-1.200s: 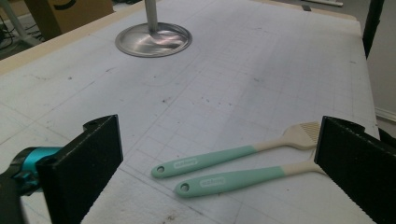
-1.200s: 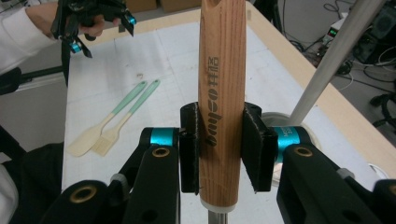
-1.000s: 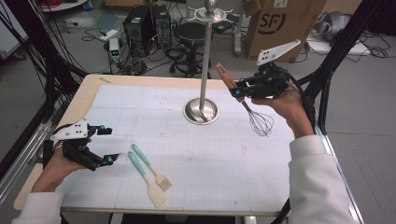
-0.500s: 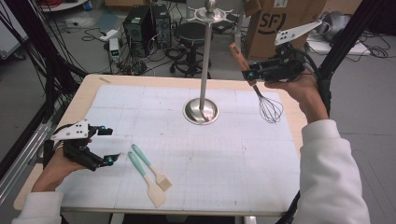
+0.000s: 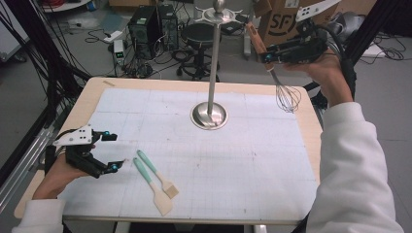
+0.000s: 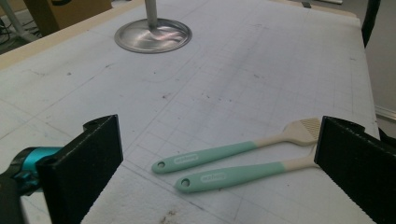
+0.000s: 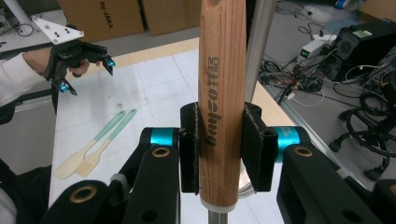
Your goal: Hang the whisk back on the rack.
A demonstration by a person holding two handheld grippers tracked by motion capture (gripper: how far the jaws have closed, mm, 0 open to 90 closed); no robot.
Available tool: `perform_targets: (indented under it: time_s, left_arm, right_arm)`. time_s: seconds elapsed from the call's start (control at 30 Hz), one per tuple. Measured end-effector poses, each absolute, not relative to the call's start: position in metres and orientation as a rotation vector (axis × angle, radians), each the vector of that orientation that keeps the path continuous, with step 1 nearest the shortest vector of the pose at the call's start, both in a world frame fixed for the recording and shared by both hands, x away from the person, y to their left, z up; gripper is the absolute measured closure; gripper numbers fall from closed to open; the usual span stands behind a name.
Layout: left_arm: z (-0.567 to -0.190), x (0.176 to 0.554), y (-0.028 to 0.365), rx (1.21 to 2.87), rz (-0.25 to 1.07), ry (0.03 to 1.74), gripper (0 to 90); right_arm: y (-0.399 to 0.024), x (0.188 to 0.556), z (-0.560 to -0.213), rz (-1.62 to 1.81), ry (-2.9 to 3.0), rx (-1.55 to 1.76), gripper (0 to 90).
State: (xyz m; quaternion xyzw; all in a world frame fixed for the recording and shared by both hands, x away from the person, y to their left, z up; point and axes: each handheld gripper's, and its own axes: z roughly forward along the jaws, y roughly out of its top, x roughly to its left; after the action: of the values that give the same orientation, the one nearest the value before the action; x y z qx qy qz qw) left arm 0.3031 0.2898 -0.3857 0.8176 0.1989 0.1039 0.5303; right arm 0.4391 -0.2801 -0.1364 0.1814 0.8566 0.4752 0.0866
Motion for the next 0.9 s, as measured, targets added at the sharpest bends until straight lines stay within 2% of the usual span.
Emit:
perform_targets:
  time_s: [0.43, 0.9]
  left_arm:
    - [-0.386, 0.302, 0.289, 1.949, 0.25, 0.485, 1.7]
    - [-0.386, 0.303, 0.289, 1.963, 0.257, 0.489, 1.7]
  right_arm:
    - [-0.275, 0.455, -0.123, 1.394, 2.591, 0.509, 70.1]
    - [-0.273, 0.476, -0.124, 1.386, 2.601, 0.525, 70.1]
